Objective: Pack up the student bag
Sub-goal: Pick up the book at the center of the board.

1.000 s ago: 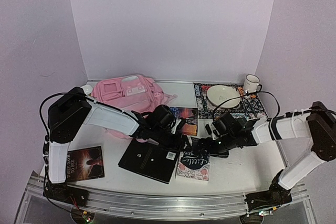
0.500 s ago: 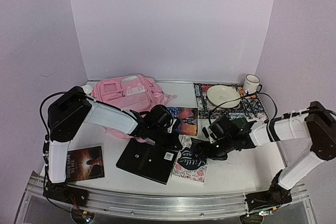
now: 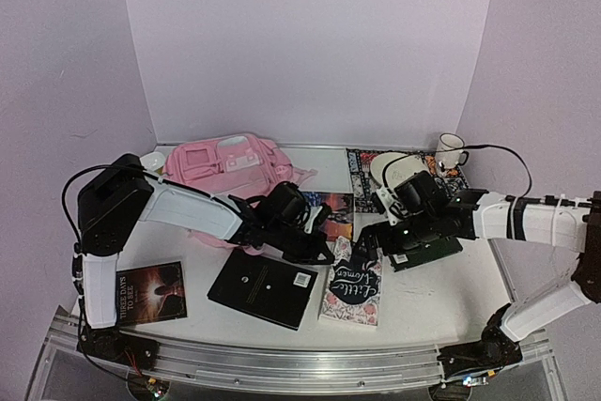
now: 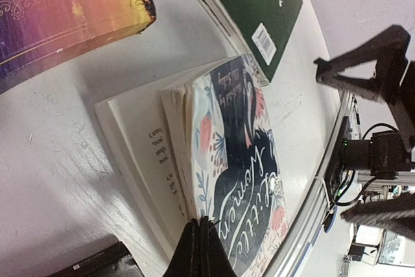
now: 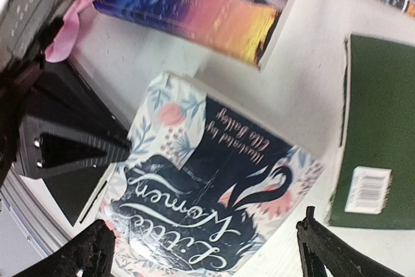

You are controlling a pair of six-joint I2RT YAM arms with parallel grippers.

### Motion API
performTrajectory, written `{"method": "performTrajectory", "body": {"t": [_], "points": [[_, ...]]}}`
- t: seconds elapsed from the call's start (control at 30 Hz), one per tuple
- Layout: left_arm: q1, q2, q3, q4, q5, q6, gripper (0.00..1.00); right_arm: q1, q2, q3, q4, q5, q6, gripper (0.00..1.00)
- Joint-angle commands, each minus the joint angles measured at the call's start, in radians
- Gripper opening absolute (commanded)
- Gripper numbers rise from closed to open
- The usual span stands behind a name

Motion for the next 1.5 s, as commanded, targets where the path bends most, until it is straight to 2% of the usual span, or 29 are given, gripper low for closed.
{"method": "performTrajectory", "body": {"t": [0.0, 0.27, 0.4, 0.47, 0.6, 0.7, 0.8, 0.87, 1.1, 1.27, 1.47], "points": [[-0.009, -0.1, -0.018, 0.064, 0.021, 0.069, 0.0, -0.058, -0.005, 0.069, -0.111, -0.062, -0.17, 0.98], [-0.011, -0.166, -0.052, 0.07, 0.01, 0.153, 0.0, -0.17, 0.123, 0.2, -0.165, -0.31, -0.412, 0.98], [-0.01, -0.151, -0.047, 0.051, -0.015, 0.122, 0.01, -0.191, 0.201, 0.279, -0.2, -0.314, -0.438, 0.98], [-0.01, -0.134, -0.041, 0.019, -0.039, 0.094, 0.04, -0.191, 0.225, 0.302, -0.217, -0.311, -0.417, 0.98], [-0.01, -0.104, -0.055, 0.002, -0.066, 0.019, 0.23, -0.191, 0.216, 0.269, -0.22, -0.286, -0.288, 0.98], [-0.009, -0.08, -0.052, 0.001, -0.08, -0.028, 0.43, -0.188, 0.18, 0.18, -0.19, -0.277, -0.187, 0.98], [-0.005, -0.053, -0.037, -0.001, -0.092, -0.052, 0.55, -0.189, 0.122, 0.066, -0.102, -0.308, -0.079, 0.98], [0.003, -0.034, -0.026, -0.003, -0.094, -0.071, 0.6, -0.184, 0.091, 0.003, -0.051, -0.326, -0.016, 0.98], [0.022, 0.044, 0.033, -0.003, -0.035, -0.09, 0.62, -0.155, 0.072, -0.155, 0.168, -0.369, 0.144, 0.96], [0.022, 0.078, 0.061, -0.002, 0.019, -0.103, 0.59, -0.106, 0.144, -0.162, 0.263, -0.388, 0.19, 0.94], [0.022, 0.021, 0.046, 0.068, 0.091, -0.135, 0.53, -0.049, 0.188, -0.153, 0.374, -0.391, 0.245, 0.92]]}}
